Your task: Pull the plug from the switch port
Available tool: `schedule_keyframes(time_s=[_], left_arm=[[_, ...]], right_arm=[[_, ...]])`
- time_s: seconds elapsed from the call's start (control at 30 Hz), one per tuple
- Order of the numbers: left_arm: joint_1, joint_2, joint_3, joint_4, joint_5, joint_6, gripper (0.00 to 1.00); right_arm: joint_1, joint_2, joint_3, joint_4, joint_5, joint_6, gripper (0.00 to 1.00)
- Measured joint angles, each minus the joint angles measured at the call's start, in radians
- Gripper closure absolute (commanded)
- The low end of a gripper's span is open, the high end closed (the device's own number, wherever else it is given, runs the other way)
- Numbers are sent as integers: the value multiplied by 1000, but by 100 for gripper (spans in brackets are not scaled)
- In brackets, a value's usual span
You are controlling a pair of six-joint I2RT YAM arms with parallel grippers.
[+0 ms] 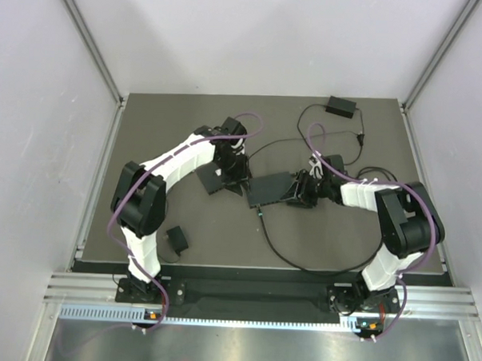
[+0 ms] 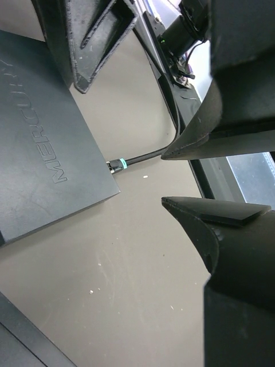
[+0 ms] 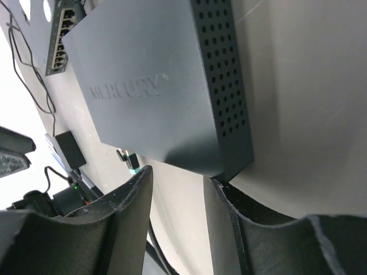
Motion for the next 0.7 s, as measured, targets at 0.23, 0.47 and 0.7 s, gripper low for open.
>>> schedule_keyframes(time_s=[0.23, 0.47, 0.7], left_arm=[[0, -2, 0, -1, 0, 11, 63], [0, 4, 3, 0, 10, 23, 63], [3, 83, 80, 11, 65, 24, 63]], right_arm=[[-42, 99, 115, -21, 4, -5, 59], [-91, 190, 325, -160, 44, -95, 57], [-84, 113, 267, -204, 31, -154, 52]])
